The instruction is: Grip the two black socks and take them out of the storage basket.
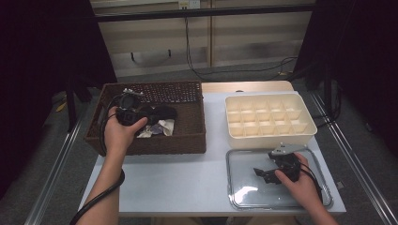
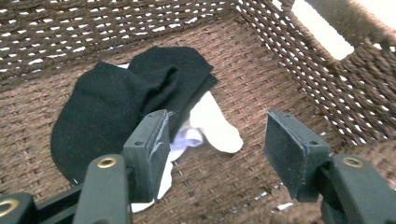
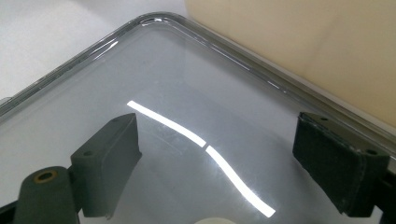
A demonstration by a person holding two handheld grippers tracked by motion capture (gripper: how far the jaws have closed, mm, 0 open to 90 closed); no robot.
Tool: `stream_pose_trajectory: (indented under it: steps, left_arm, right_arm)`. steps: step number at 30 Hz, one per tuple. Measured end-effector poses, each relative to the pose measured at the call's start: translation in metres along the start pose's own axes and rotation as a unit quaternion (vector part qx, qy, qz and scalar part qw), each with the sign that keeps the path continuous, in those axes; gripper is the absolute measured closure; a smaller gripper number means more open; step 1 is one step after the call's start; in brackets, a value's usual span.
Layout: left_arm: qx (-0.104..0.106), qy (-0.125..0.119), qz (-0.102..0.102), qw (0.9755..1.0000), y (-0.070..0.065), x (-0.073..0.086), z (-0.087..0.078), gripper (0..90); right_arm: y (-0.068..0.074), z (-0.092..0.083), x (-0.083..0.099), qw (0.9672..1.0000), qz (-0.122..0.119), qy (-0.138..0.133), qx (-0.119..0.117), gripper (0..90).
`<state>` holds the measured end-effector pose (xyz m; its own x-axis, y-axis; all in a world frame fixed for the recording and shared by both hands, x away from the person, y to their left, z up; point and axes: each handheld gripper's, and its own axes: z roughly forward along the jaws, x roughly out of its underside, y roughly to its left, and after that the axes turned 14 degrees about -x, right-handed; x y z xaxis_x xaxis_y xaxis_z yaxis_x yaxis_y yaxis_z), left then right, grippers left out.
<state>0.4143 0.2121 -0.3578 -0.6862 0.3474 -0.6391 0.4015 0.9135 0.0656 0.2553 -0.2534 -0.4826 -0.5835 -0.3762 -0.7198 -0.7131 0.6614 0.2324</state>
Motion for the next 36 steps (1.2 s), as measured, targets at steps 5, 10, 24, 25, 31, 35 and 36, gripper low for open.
stream_pose_trajectory:
  steps: [5,10,24,25,31,35,36]
  left_arm:
    - [-0.012,0.001,0.002,0.9999,0.004,-0.004,0.006,43.0]
    - [-0.027,0.010,-0.010,0.9995,0.012,-0.009,0.018,44.8]
    - [-0.043,0.027,-0.006,0.9987,0.021,-0.017,0.046,51.0]
    - [-0.044,0.030,-0.002,0.9986,0.022,-0.017,0.048,51.5]
    - [-0.043,0.036,0.005,0.9984,0.023,-0.018,0.057,53.1]
    - [-0.042,0.040,-0.004,0.9983,0.025,-0.017,0.063,53.5]
    - [-0.042,0.043,-0.003,0.9982,0.025,-0.017,0.065,52.5]
  right_arm:
    - [0.000,0.000,0.000,1.0000,0.000,-0.001,-0.001,14.1]
    - [0.000,0.000,0.000,1.0000,0.000,0.000,0.000,14.1]
    - [0.000,0.000,0.000,1.0000,0.000,0.000,0.000,14.1]
    - [0.000,0.000,0.000,1.0000,0.000,0.000,0.001,14.1]
    - [0.000,0.000,0.000,1.0000,-0.002,0.000,0.002,14.1]
    - [0.001,0.000,0.000,1.0000,-0.001,0.001,0.002,14.0]
    - [0.001,0.000,0.000,1.0000,-0.001,0.001,0.002,14.0]
